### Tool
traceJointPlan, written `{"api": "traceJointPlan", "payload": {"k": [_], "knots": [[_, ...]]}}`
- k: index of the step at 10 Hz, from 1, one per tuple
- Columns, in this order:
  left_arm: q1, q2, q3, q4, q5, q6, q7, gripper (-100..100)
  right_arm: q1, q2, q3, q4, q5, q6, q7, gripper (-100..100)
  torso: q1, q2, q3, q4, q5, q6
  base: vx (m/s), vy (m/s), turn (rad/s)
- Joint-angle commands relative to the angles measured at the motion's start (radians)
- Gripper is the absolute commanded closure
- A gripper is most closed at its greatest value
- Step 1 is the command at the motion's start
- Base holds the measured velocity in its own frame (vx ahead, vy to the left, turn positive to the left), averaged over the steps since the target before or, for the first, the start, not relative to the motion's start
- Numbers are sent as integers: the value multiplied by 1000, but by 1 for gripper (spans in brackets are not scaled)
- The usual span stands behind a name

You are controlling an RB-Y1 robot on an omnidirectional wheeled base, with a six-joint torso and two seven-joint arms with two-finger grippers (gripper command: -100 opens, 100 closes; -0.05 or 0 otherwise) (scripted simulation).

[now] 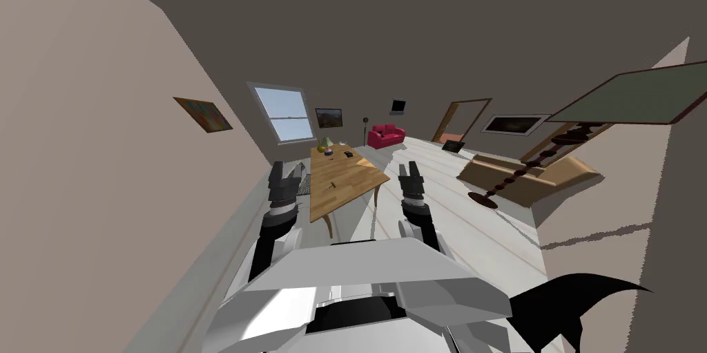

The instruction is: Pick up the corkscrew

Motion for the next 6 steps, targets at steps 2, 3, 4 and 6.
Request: {"api": "traceJointPlan", "payload": {"k": [2, 3, 4, 6], "knots": [[-18, 37, -7, 31, 37, 60, 25, -100, 0, 0, 0, 0, 0, 0, 0, 0, 0, 0, 0, 0, 0, 0, 8, 4, -138], [-27, 51, -9, 43, 52, 82, 35, -100, 0, 0, 0, 0, 0, 0, 0, 0, 1, -1, -1, 0, 0, 0, 12, 11, -97], [-37, 66, -9, 57, 68, 108, 46, -100, 0, 0, 0, 0, 0, 0, 0, 0, 1, -1, -1, 0, 0, 0, 16, 11, -152], [-49, 83, -9, 73, 86, 136, 59, -100, 0, 0, 0, 0, 0, 0, 0, 0, 1, -1, -1, 0, 0, 0, 14, 12, -88]]}}
